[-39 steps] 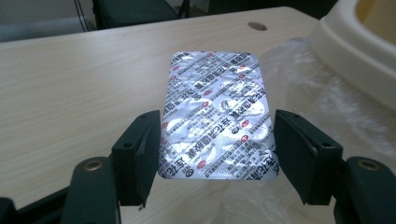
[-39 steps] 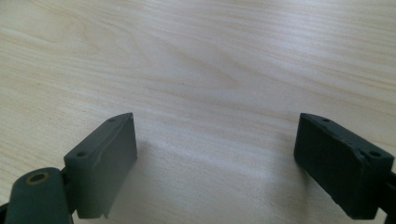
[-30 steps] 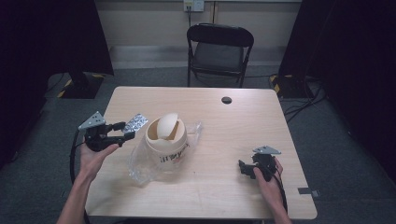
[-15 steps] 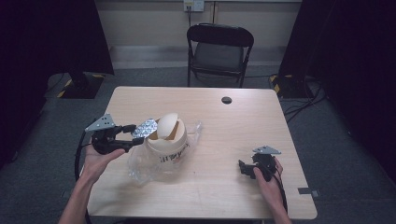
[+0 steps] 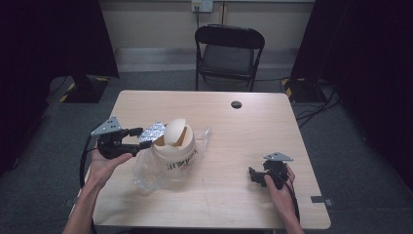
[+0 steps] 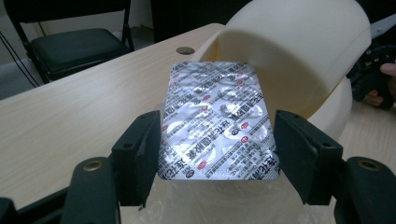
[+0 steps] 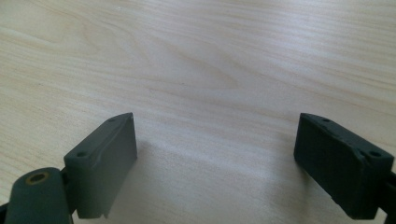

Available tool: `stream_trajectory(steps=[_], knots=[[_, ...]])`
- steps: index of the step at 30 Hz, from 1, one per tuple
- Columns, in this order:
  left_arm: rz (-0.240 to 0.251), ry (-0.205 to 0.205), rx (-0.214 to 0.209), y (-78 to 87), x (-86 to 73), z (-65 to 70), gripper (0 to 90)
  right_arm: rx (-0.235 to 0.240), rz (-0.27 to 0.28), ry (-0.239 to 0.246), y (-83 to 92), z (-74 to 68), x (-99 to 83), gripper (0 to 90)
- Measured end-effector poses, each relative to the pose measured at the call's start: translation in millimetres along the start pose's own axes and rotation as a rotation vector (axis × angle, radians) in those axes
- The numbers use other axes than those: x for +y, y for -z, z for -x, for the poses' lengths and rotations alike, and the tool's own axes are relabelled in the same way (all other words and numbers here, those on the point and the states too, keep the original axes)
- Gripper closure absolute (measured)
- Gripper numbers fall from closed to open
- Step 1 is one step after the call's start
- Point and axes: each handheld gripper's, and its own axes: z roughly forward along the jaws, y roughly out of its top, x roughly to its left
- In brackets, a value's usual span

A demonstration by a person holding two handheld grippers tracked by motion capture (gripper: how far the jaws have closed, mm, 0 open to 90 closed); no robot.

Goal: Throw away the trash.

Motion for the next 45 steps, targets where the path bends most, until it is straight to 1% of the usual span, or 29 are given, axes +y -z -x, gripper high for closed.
stream_trajectory(steps=[1, 5, 8, 14, 15, 16, 17, 18, 19, 20, 22, 23, 24, 25, 26, 29, 31, 34, 37, 38, 39, 40, 43, 45], knots=[[0.018, -0.003, 0.003, 1.2, 2.7, 1.4, 33.8, 0.000, 0.000, 0.000, 0.0, 0.0, 0.0, 12.3], [0.039, -0.009, 0.009, 1.8, 7.1, 3.3, 33.3, 0.000, 0.000, 0.000, 0.0, 0.0, 0.0, 12.3], [0.068, 0.005, 0.015, 1.6, 9.3, 3.9, 33.4, 0.000, 0.000, 0.000, 0.0, 0.0, 0.0, 12.3], [0.095, 0.011, 0.023, 0.1, 10.8, 4.6, 33.5, 0.000, 0.000, 0.000, 0.0, 0.0, 0.0, 12.3], [0.112, 0.008, 0.019, -0.2, 11.7, 6.3, 34.0, 0.000, 0.000, 0.000, 0.0, 0.0, 0.0, 12.3], [0.114, 0.000, 0.012, -1.0, 12.1, 6.9, 36.7, 0.000, 0.000, 0.000, 0.0, 0.0, 0.0, 12.3], [0.114, 0.000, 0.012, -1.0, 12.1, 6.9, 45.9, 0.000, 0.000, 0.000, 0.0, 0.0, 0.0, 12.3], [0.111, -0.014, 0.014, -4.0, 12.6, 8.6, 46.5, 0.000, 0.000, 0.000, 0.0, 0.0, 0.0, 12.3], [0.104, -0.016, 0.019, -6.0, 12.8, 8.8, 46.9, 0.000, 0.000, 0.000, 0.0, 0.0, 0.0, 12.3], [0.101, -0.014, 0.012, -8.2, 12.6, 8.8, 50.1, 0.000, 0.000, 0.000, 0.0, 0.0, 0.0, 12.3], [0.095, -0.009, 0.005, -13.6, 12.7, 9.8, 52.7, 0.000, 0.000, 0.000, 0.0, 0.0, 0.0, 12.2], [0.089, -0.022, 0.001, -16.0, 13.0, 10.6, 57.1, 0.000, 0.000, 0.000, 0.0, 0.0, 0.0, 12.3], [0.080, -0.024, 0.000, -18.4, 13.4, 11.6, 58.4, 0.000, 0.000, 0.000, 0.0, 0.0, 0.0, 12.3], [0.074, -0.023, -0.002, -20.5, 13.4, 11.7, 58.5, 0.000, 0.000, 0.000, 0.0, 0.0, 0.0, 12.3], [0.076, -0.013, -0.003, -22.1, 13.1, 11.7, 58.5, 0.000, 0.000, 0.000, 0.0, 0.0, 0.0, 12.3], [0.072, 0.025, -0.010, -25.6, 12.2, 7.6, 58.4, 0.000, 0.000, 0.000, 0.0, 0.0, 0.0, 12.3], [0.078, 0.046, -0.022, -28.2, 12.5, 6.3, 58.4, 0.000, 0.000, 0.000, 0.0, 0.0, 0.0, 12.3], [0.058, 0.047, -0.030, -32.0, 14.1, 6.8, 58.4, 0.000, 0.000, 0.000, 0.0, 0.0, 0.0, 12.3], [0.060, 0.048, -0.022, -32.4, 14.2, 6.5, 58.2, 0.000, 0.000, 0.000, 0.0, 0.0, 0.0, 12.3], [0.081, 0.063, -0.004, -29.7, 13.6, 5.0, 54.9, 0.000, 0.000, 0.000, 0.0, 0.0, 0.0, 12.3], [0.081, 0.063, -0.004, -29.7, 13.6, 5.0, 52.8, 0.000, 0.000, 0.000, 0.0, 0.0, 0.0, 12.3], [0.093, 0.071, 0.019, -25.7, 12.7, 3.2, 50.7, 0.000, 0.000, 0.000, 0.0, 0.0, 0.0, 12.3], [0.092, 0.086, 0.039, -19.8, 12.3, -0.7, 43.7, 0.000, 0.000, 0.000, 0.0, 0.0, 0.0, 12.3], [0.094, 0.119, 0.050, -16.2, 11.2, -3.8, 38.3, 0.000, 0.000, 0.000, 0.0, 0.0, 0.0, 12.3]])
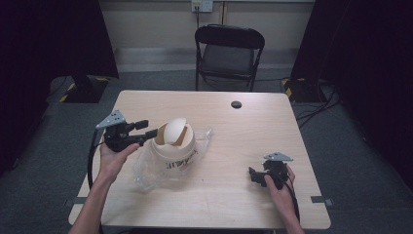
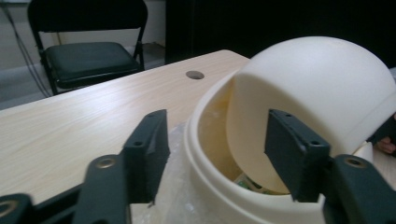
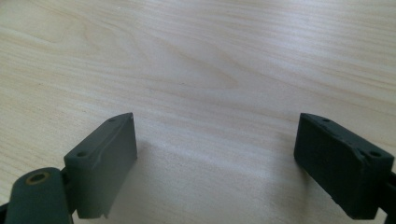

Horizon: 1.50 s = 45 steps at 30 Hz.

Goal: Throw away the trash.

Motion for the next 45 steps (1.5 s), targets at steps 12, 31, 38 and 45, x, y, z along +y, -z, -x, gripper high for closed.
stream_trajectory(steps=[12, 31, 38, 45], knots=[[-0.039, 0.039, 0.070, 9.5, -7.2, -12.6, 25.1, 0.000, 0.000, 0.000, 0.0, 0.0, 0.0, 12.3], [-0.128, 0.111, 0.173, 37.9, -43.5, -26.4, 17.4, -0.001, 0.000, 0.000, 0.0, 0.0, 0.0, 12.3], [-0.162, 0.148, 0.227, 55.0, -64.4, -31.1, 16.6, -0.001, 0.000, 0.000, 0.0, 0.0, 0.0, 12.2], [-0.196, 0.140, 0.277, 59.8, -84.5, -28.8, 16.6, -0.001, 0.000, 0.000, 0.0, 0.0, 0.0, 12.3]])
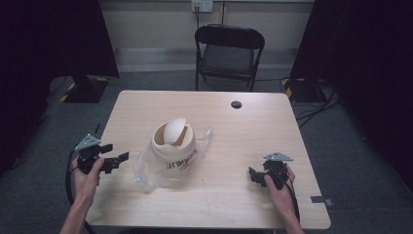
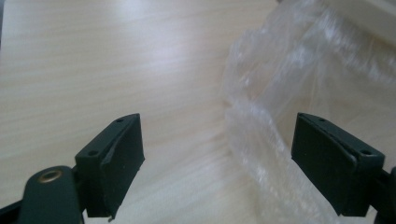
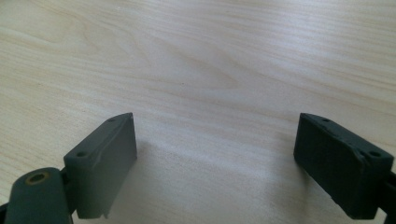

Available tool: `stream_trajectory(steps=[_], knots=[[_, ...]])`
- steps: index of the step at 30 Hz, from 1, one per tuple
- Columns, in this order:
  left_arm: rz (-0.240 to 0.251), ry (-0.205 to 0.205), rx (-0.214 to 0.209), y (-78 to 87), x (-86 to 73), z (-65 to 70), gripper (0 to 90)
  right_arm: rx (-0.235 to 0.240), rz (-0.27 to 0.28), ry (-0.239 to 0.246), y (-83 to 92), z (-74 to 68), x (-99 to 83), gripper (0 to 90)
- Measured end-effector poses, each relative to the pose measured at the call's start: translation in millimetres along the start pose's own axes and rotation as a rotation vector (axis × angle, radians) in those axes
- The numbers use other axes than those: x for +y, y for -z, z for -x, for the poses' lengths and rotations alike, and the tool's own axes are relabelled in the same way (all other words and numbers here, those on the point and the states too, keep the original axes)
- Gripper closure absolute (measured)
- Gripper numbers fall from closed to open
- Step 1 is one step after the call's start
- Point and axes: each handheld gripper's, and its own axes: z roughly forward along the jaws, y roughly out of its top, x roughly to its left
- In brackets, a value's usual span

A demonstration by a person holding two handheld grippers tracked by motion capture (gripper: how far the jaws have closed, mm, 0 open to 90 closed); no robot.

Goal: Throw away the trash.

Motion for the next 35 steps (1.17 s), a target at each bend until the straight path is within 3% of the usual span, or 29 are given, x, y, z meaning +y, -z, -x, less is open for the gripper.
stream_trajectory(steps=[5, 10, 12, 18, 19, 21, 24, 26, 35], knots=[[-0.042, 0.008, 0.028, -2.8, -18.5, 0.5, 16.6, 0.000, 0.000, 0.000, 0.0, 0.0, 0.0, 12.2], [-0.098, -0.019, 0.062, -5.1, -33.8, 2.7, 16.7, 0.000, 0.000, 0.000, 0.0, 0.0, 0.0, 12.3], [-0.097, -0.002, 0.061, -5.5, -38.9, 2.7, 16.7, 0.000, 0.000, 0.000, 0.0, 0.0, 0.0, 12.3], [-0.124, -0.009, 0.081, -10.0, -50.1, 6.8, 17.6, 0.000, 0.000, 0.000, 0.0, 0.0, 0.0, 12.3], [-0.131, -0.021, 0.066, -11.6, -52.5, 8.5, 18.2, 0.000, 0.000, 0.000, 0.0, 0.0, 0.0, 12.2], [-0.155, -0.046, 0.092, -14.7, -55.3, 11.8, 18.3, 0.000, 0.000, 0.000, 0.0, 0.0, 0.0, 12.3], [-0.171, -0.048, 0.097, -19.7, -59.9, 14.7, 18.2, 0.000, 0.000, 0.000, 0.0, 0.0, 0.0, 12.3], [-0.162, -0.096, 0.123, -23.3, -63.6, 18.8, 15.6, 0.000, 0.000, 0.000, 0.0, 0.0, 0.0, 12.2], [-0.162, -0.088, 0.121, -24.3, -63.4, 18.5, 13.6, 0.000, 0.000, 0.000, 0.0, 0.0, 0.0, 12.3]])
